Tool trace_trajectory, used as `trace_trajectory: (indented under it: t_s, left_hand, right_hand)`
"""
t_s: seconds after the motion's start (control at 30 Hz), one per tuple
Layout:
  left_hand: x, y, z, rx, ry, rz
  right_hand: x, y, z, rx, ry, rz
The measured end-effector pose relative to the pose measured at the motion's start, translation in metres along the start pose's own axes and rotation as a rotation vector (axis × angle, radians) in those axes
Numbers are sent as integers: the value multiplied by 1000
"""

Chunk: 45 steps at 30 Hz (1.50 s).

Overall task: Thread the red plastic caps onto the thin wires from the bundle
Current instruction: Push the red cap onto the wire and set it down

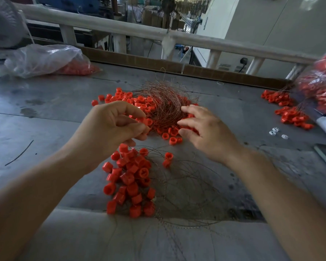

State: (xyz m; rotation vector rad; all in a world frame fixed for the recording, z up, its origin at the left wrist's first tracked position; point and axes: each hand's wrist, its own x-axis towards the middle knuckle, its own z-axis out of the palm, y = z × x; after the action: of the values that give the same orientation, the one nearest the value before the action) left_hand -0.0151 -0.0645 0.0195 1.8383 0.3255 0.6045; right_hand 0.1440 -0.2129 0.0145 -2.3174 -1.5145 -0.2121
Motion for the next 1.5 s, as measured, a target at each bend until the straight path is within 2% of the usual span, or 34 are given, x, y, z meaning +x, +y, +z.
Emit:
trace_trajectory:
  t_s: [0.23,0.3,0.5,0.57,0.67,0.83,1.07,1.23,1.4,1.5]
  left_hand:
    - [-3,5,0,-70,-2,-9]
    - [-4,7,1,-70,-7,-6]
    - [-5,7,-1,-66,4,-6]
    - [-5,7,0,-62,-3,-3]
    - [-6,7,2,-51,-12,-2]
    - [-7,7,3,-33,-18,1]
    - [-5,8,2,-27,-14,-3]
    - [-6,7,3,-18,-28,-3]
    - [-7,7,1,-16,-19,-7]
    - [-7,7,0,-17,-24,-7]
  right_hand:
    - [2,3,21,-120,-212,-40]
    - [1,3,22,-104,-171,-47]
    - [-1,1,11,-3,131,-81]
    - [-1,1,10,2,174,-65]
    - [0,0,10,5,81,-58]
    - [-2,-10,17,20,-205,-136]
    - [-1,-10,13,106,-171,-95]
    - [-3,-11,22,19,-346,-68]
    - [-1,-14,17,152,-128,-76]
    - [1,-12,17,191,105,-84]
